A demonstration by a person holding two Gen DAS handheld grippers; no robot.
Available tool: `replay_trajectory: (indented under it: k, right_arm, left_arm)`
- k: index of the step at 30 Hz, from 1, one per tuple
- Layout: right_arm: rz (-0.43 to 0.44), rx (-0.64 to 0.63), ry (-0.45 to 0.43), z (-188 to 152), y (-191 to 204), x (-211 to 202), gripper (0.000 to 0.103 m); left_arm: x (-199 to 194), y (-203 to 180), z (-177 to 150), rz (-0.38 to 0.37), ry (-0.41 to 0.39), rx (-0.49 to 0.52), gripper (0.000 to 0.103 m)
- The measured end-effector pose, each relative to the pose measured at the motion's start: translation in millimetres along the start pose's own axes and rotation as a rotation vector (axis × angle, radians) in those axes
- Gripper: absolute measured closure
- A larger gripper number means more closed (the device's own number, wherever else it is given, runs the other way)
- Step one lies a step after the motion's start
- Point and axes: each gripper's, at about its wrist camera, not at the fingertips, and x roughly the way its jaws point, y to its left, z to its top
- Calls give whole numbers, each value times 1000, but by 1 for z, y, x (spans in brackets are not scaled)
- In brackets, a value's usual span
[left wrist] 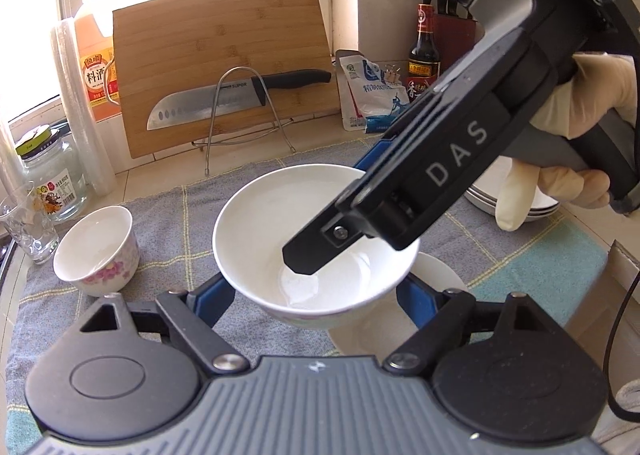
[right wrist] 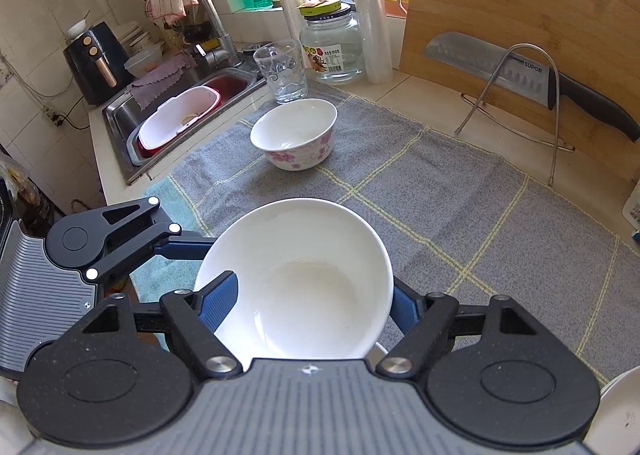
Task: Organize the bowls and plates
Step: 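Carry the pink-flowered bowl with the right tool and lower it into the white bowl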
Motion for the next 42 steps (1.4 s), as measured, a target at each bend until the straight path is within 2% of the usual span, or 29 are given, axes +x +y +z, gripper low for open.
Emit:
replay_trajectory:
  k: [20,42]
  right_arm:
    - [-11,73,20,-43,-6,-15,20]
    - [-27,103,63,-59,-12,-8,20]
  left_arm:
    - [0,-29,-6,-76,45,28,16]
    - [10,-35,-10,-105,89,57,16]
